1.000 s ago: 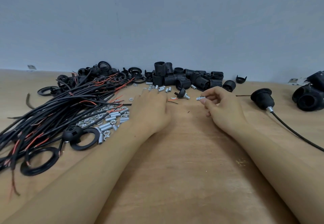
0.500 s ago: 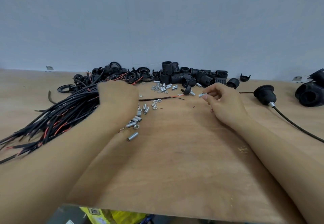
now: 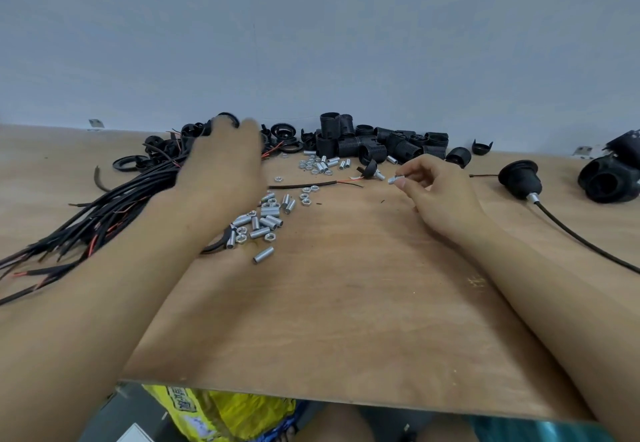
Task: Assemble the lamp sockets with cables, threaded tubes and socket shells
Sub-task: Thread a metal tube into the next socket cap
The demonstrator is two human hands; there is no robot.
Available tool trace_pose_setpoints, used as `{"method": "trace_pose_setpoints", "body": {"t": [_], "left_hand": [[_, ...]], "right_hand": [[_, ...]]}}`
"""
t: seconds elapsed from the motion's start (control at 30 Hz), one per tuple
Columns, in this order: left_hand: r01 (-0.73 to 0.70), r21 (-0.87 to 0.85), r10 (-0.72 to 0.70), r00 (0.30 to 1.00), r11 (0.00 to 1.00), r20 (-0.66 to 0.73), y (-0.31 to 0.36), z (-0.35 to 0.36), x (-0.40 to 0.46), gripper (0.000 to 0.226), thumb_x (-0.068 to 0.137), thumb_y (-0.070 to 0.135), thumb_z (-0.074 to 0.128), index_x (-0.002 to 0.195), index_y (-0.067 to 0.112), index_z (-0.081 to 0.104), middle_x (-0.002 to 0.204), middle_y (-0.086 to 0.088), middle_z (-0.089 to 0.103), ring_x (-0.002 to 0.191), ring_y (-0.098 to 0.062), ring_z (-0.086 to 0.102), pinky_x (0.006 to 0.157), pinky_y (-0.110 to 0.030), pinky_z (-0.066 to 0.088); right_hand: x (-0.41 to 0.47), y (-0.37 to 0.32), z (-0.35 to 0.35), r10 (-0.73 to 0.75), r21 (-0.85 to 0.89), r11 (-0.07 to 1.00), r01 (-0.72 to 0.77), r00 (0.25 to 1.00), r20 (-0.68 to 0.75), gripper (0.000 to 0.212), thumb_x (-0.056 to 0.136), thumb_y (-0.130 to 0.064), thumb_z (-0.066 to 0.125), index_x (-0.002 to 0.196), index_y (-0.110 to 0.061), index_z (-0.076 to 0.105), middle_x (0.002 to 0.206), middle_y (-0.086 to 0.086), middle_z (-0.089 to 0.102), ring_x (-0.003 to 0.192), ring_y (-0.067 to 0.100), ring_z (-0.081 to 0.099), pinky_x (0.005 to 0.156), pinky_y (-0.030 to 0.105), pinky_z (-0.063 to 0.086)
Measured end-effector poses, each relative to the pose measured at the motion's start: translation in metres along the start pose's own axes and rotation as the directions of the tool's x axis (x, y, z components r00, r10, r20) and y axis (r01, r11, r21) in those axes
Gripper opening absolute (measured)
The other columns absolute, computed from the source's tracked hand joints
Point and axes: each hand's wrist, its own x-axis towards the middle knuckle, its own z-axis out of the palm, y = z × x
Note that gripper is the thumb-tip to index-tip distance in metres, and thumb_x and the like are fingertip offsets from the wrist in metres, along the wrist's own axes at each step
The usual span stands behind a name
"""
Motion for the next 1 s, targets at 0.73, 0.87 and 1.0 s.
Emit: {"method": "trace_pose_setpoints", "body": {"t": [0.73,0.87,1.0], "left_hand": [[0.561,-0.680,0.144,0.810,-0.471,0.569,0.101,0.105,0.024,0.027,0.093,0.037,0.064,0.090,0.010,0.067,0.085,-0.004,0.069,0.082,-0.014,0.063,0.079,-0.025,0.054],[0.552,-0.661,0.107,0.802,-0.508,0.587,0.098,0.106,0.025,0.026,0.092,0.035,0.065,0.088,0.009,0.064,0.078,-0.003,0.065,0.077,-0.013,0.060,0.070,-0.021,0.052],[0.543,-0.644,0.114,0.805,-0.540,0.583,0.098,0.105,0.024,0.019,0.091,0.027,0.066,0.086,0.008,0.066,0.081,-0.004,0.068,0.079,-0.014,0.063,0.070,-0.019,0.056]], "right_hand": [[-0.013,-0.022,0.014,-0.118,0.273,0.956,0.106,0.993,0.030,0.011,0.089,-0.006,0.070,0.099,-0.009,0.068,0.091,-0.001,0.071,0.077,0.008,0.068,0.063,0.039,0.060],[-0.012,-0.018,0.011,-0.138,0.229,0.965,0.130,0.990,0.019,0.011,0.089,-0.006,0.069,0.097,-0.013,0.068,0.092,-0.001,0.071,0.084,0.017,0.066,0.069,0.046,0.057],[-0.011,-0.019,0.007,-0.129,0.203,0.971,0.129,0.992,-0.011,0.012,0.087,-0.007,0.071,0.093,-0.017,0.071,0.087,-0.006,0.071,0.083,0.012,0.067,0.072,0.038,0.058]]}}
